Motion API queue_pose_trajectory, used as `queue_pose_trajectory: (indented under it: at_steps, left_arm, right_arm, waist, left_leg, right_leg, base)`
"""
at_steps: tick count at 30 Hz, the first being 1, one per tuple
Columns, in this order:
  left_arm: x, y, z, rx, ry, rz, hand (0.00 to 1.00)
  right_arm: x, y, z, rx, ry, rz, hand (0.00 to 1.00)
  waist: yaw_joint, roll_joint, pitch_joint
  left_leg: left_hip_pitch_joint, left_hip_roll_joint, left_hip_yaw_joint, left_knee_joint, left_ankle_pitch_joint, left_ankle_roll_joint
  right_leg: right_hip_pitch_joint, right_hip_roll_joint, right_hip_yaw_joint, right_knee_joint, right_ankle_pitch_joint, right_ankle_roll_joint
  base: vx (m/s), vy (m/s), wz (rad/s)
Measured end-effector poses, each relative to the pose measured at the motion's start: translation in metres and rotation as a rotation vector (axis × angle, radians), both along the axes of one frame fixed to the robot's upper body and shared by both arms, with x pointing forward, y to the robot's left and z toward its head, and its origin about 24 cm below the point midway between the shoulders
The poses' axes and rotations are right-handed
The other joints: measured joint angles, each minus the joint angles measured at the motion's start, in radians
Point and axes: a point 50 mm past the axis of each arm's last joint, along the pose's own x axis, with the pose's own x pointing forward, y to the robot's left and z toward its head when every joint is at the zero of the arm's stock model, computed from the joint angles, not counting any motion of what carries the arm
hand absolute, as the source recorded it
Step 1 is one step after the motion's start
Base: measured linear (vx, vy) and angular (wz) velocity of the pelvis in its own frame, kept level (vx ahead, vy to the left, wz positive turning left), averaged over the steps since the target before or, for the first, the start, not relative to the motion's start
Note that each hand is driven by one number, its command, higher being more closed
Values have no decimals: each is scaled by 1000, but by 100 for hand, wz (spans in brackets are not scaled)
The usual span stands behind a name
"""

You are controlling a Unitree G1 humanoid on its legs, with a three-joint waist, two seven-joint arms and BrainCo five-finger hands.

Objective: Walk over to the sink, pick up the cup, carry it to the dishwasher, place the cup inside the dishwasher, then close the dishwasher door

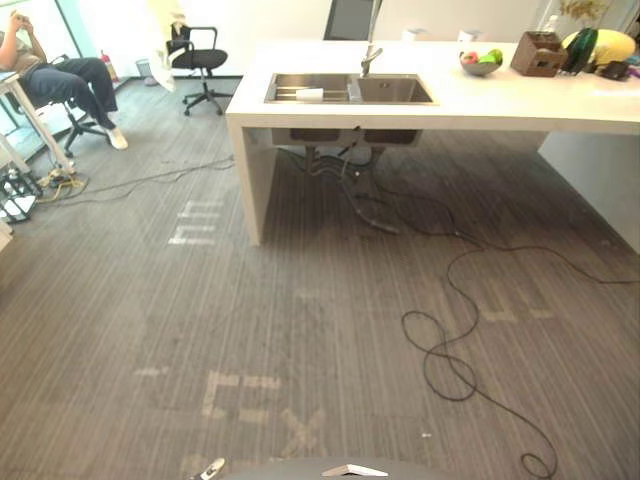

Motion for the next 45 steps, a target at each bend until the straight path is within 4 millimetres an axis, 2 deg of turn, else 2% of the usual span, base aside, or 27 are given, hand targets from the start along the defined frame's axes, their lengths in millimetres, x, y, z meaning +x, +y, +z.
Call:
queue_pose_trajectory:
  at_steps: [4, 9, 17, 27, 37, 39, 40, 41, 42, 43, 44, 45]
  left_arm:
    - [11, 0, 2, 106, -39, -137, 0]
    - [15, 2, 3, 152, -46, -145, 0]
    - [16, 3, 3, 180, -49, -153, 0]
    - [12, 4, 3, 226, -31, -95, 0]
    - [1, 8, 1, 177, -8, 110, 0]
    - [0, 8, 1, 176, -7, 123, 0]
    - [1, 9, 2, 178, -13, 128, 0]
    - [1, 9, 2, 179, -18, 133, 0]
    - [5, 9, 2, 177, -29, 147, 0]
    - [5, 10, 3, 176, -34, 159, 0]
    - [5, 15, 3, 186, -39, 196, 0]
    - [3, 17, 4, 187, -40, 232, 0]
  right_arm:
    - [13, 1, 5, -57, -90, 125, 0]
    - [20, 5, 7, -36, -135, 205, 0]
    - [21, 7, 7, 12, -134, 273, 0]
    - [17, 9, 5, 126, -128, 257, 0]
    - [17, 11, 5, 133, -128, 262, 0]
    - [18, 10, 5, 128, -136, 262, 0]
    - [17, 11, 5, 130, -140, 253, 0]
    - [17, 11, 5, 128, -142, 252, 0]
    - [21, 10, 7, 122, -166, 241, 0]
    - [26, 10, 9, 123, -195, 221, 0]
    - [33, 12, 11, 130, -228, 199, 0]
    - [33, 15, 10, 143, -232, 184, 0]
  waist:
    - [-2, -1, 11]
    - [-14, -6, 45]
    - [-12, -10, 50]
    - [-12, -13, 50]
    - [-11, -20, 48]
    - [-12, -23, 52]
    - [-12, -29, 52]
    - [-9, -33, 52]
    - [-7, -33, 58]
    - [-7, -34, 68]
    - [-21, -45, 92]
    - [-25, -50, 95]
  left_leg:
    - [9, 2, 21, 0, -9, 1]
    - [27, 5, 24, 0, -13, -2]
    - [35, 5, 22, 0, -19, -8]
    - [35, 4, 21, 0, -25, -7]
    - [34, -2, 1, 0, -21, 1]
    - [42, -4, -8, 0, -32, 3]
    - [47, -12, -9, 0, -43, 15]
    - [52, -18, -9, 0, -47, 20]
    - [56, -24, -7, 0, -54, 29]
    - [60, -26, -7, 1, -57, 35]
    - [84, -26, -8, 1, -61, 46]
    - [96, -21, -8, 1, -62, 47]
  right_leg:
    - [2, 5, 19, -7, 0, 0]
    - [21, 7, 24, -13, 0, 0]
    - [34, 7, 23, -24, -4, 5]
    - [34, 7, 22, -28, -6, 7]
    - [34, 3, 1, -8, -14, 7]
    - [-8, -15, -5, 110, -82, 13]
    - [-44, -39, -6, 223, -136, 41]
    - [-70, -53, -2, 291, -162, 61]
    - [-152, -78, 17, 473, -181, 70]
    - [-238, -99, 28, 635, -176, 51]
    - [-320, -128, 27, 811, -193, 32]
    - [-339, -134, 25, 821, -212, 37]
  base:
    - [36, -7, -16]
    - [1, -4, -5]
    - [-16, -6, 0]
    - [-6, -2, 0]
    - [-2, -8, 5]
    - [-10, 22, 18]
    - [-16, 35, 9]
    - [-12, 58, 0]
    - [-4, 53, -5]
    - [26, 35, 9]
    - [41, 3, 21]
    - [82, -12, 22]
